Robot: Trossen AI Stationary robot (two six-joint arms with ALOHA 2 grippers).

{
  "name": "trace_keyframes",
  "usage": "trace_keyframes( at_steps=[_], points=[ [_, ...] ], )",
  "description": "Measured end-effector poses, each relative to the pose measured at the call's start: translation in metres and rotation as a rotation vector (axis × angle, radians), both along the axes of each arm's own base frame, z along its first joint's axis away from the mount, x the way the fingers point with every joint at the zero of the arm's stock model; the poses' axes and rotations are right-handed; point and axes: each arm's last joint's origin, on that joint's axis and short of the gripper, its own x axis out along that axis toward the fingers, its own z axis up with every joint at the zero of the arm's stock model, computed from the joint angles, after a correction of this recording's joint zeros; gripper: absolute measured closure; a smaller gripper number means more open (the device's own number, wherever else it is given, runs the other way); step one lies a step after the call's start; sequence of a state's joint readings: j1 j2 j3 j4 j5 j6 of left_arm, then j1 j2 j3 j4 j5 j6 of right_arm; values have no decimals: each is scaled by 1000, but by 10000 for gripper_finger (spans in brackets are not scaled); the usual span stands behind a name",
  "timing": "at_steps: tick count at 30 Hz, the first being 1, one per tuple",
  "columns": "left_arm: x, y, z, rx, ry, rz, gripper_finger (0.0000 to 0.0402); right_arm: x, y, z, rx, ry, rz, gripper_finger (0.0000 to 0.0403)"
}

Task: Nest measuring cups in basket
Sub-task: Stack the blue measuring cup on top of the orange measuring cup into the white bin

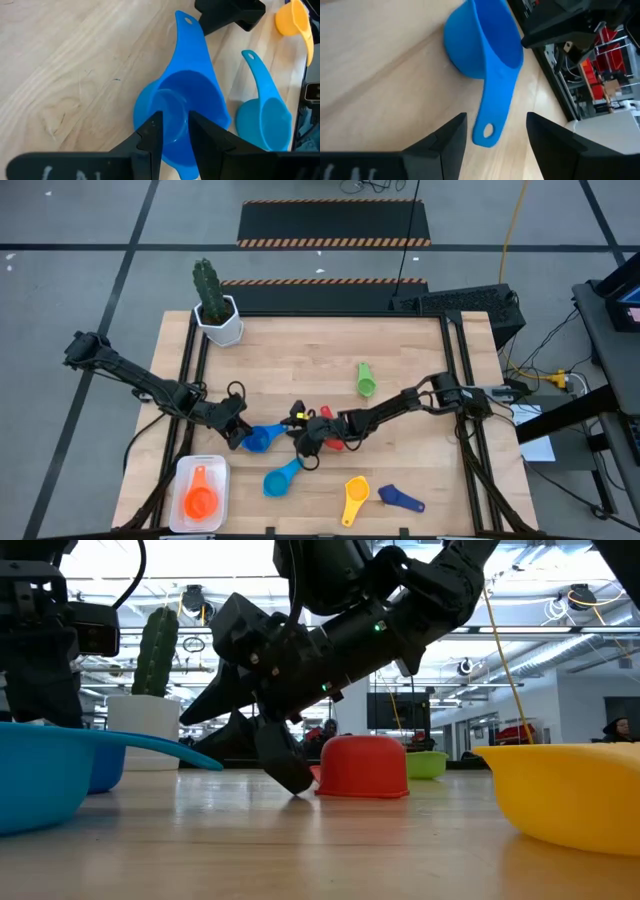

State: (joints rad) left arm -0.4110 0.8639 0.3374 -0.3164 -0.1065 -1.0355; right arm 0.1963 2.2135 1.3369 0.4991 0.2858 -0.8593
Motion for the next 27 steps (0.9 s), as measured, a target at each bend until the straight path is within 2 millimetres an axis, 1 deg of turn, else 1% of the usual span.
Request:
trace_keyframes(
  at_steps=[5, 8, 15, 18, 23, 27],
  points=[
    [0, 0, 0, -15, -4, 26, 309, 1, -8, -1, 18, 9, -2, 206],
    [1, 0, 0, -20, -3, 32, 309, 1, -10, -1, 10, 11, 5, 207],
    [1, 0, 0, -23, -2, 36, 309, 3, -16, 0, -8, 8, 111, 208],
    [0, 0, 0, -23, -1, 36, 309, 5, -21, 1, -14, 2, 145, 219],
    [0, 0, 0, -14, -2, 43, 309, 6, -29, 1, -19, 0, 193, 251],
    [0, 1, 0, -9, -4, 47, 309, 6, -32, 1, -20, -5, 251, 260]
  ],
)
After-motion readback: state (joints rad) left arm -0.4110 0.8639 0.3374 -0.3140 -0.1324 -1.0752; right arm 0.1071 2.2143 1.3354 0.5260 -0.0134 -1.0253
